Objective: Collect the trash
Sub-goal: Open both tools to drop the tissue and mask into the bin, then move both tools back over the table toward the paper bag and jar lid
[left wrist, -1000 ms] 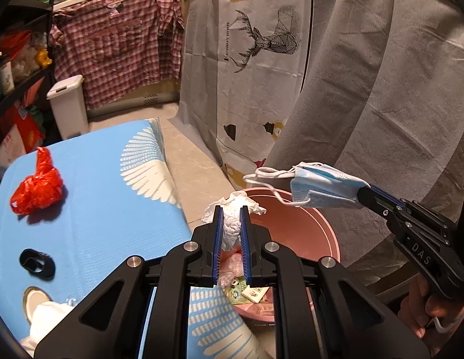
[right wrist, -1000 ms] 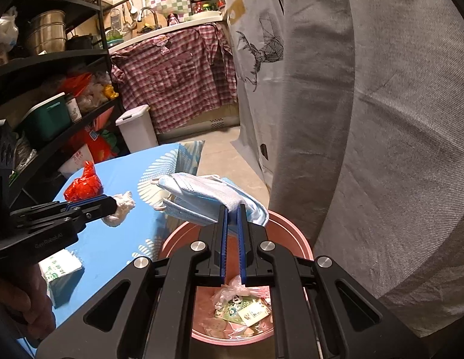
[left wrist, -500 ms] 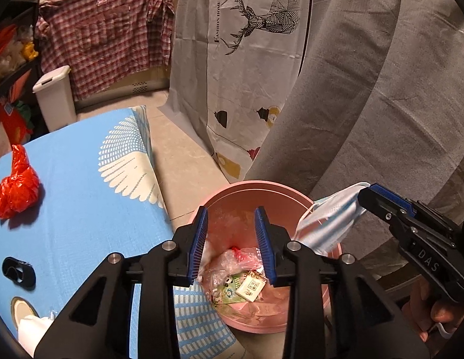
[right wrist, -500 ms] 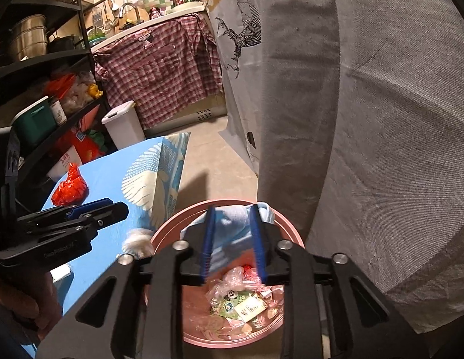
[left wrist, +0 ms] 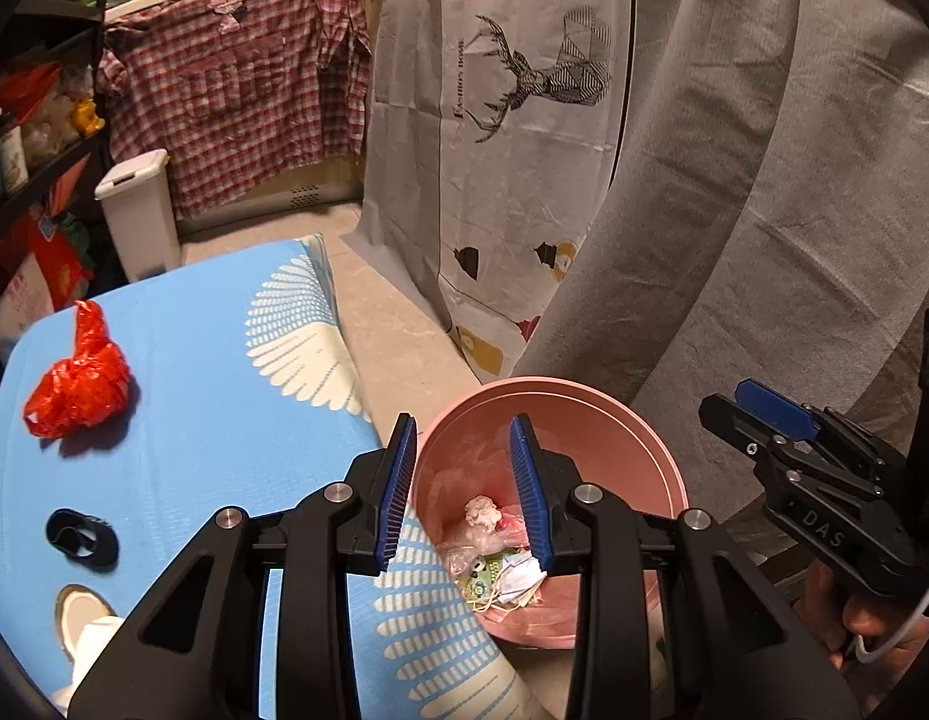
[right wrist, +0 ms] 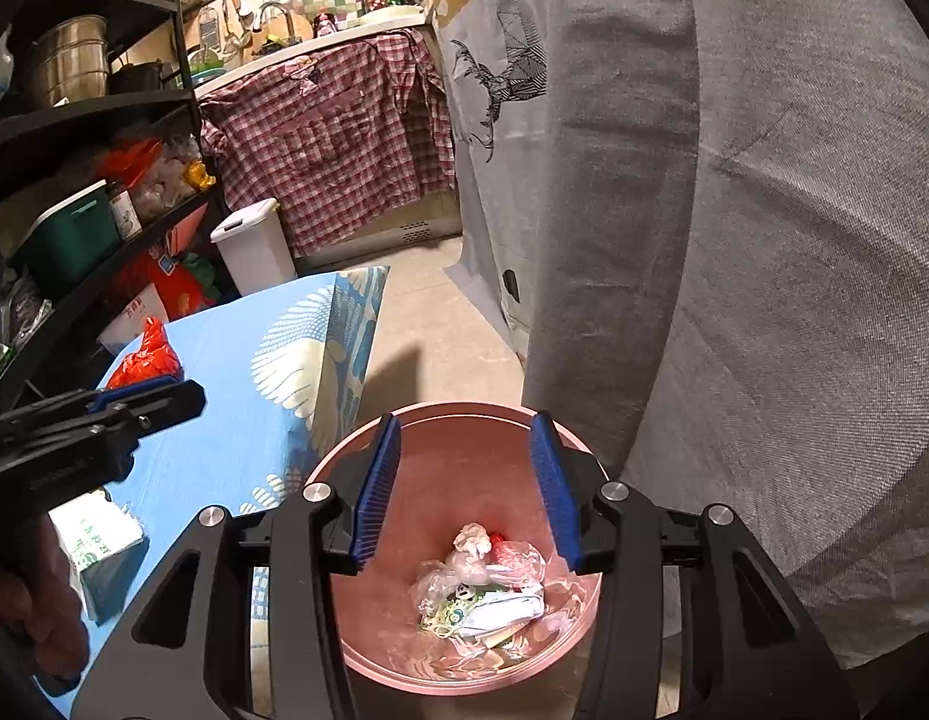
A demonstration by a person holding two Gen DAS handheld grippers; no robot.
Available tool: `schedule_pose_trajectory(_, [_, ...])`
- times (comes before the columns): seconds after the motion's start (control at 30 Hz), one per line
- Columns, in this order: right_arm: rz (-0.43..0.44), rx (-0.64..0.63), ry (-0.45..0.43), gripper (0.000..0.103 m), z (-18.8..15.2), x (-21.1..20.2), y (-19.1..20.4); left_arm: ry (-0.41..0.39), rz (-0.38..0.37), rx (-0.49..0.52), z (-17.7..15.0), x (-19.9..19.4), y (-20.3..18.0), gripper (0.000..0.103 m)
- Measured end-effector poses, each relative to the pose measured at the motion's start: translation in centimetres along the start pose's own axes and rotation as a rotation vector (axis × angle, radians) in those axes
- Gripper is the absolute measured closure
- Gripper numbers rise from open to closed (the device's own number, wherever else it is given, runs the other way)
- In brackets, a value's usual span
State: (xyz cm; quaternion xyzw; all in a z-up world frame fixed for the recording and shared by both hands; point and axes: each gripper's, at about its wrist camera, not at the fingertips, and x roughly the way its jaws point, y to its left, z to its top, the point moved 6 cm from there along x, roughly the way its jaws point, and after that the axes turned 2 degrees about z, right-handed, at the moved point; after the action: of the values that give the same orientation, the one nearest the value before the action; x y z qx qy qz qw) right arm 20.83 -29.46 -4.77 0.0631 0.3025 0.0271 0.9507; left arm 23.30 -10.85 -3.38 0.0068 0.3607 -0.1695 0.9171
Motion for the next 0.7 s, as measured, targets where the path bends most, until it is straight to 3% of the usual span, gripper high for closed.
schedule_pose_trajectory(0.7, [0.095, -0.114, -0.076, 0.058, -0.1, -3.2, 5.8, -0.077, 0.066, -0.026, -0.1, -7.2, 4.4, 0.070])
